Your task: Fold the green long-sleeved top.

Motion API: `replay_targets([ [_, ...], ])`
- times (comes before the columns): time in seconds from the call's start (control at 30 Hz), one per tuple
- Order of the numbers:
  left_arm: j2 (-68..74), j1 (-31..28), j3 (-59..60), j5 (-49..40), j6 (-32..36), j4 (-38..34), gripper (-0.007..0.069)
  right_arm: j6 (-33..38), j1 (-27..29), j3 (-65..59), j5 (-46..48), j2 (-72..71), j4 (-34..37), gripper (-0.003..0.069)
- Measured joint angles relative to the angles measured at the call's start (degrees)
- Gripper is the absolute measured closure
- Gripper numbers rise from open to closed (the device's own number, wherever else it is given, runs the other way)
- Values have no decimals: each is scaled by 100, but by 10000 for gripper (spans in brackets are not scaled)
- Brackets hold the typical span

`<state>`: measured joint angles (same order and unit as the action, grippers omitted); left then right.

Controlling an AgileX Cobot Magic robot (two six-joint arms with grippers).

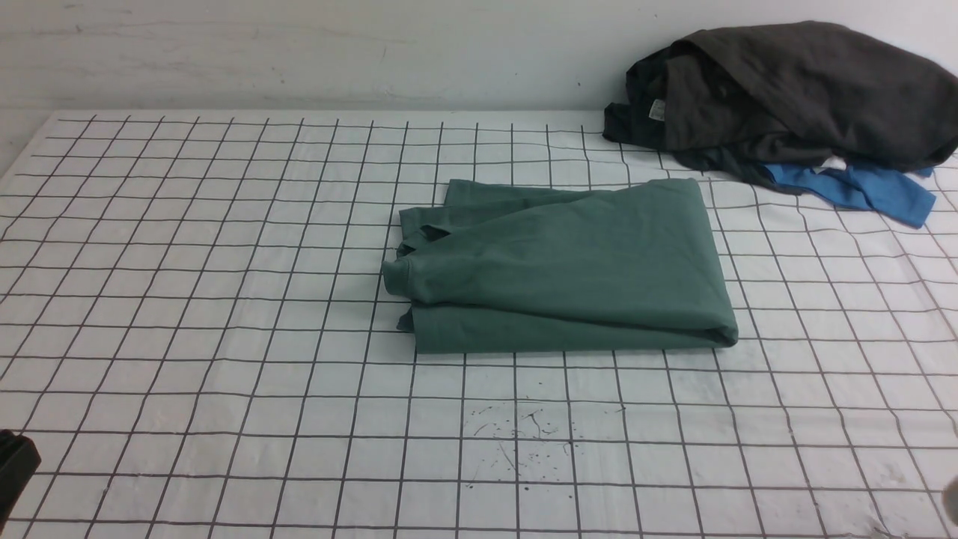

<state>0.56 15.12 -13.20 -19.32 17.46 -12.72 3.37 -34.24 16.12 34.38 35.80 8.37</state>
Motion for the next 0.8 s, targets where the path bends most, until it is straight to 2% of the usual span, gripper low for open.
replay_targets([
  [0.17, 0, 0, 0, -1, 0, 0, 632, 73, 0, -339, -176, -222, -125, 673],
  [0.33, 0, 0, 0, -1, 0, 0, 632, 94, 281, -655, -613, -1592, -531, 673],
  [0.47, 0, 0, 0, -1, 0, 0, 632, 61, 979, -1214, -1121, -2784, -911, 673],
  [0.6, 0, 0, 0, -1, 0, 0, 632, -135, 1792, -1705, -1462, -3480, -716, 673],
  [0.63, 0, 0, 0, -1, 0, 0, 632, -155, 2146, -1759, -1490, -3587, -619, 673],
  [0.8, -9, 0, 6, -7, 0, 0, 632, -145, 2726, -1759, -1418, -3637, -576, 673],
])
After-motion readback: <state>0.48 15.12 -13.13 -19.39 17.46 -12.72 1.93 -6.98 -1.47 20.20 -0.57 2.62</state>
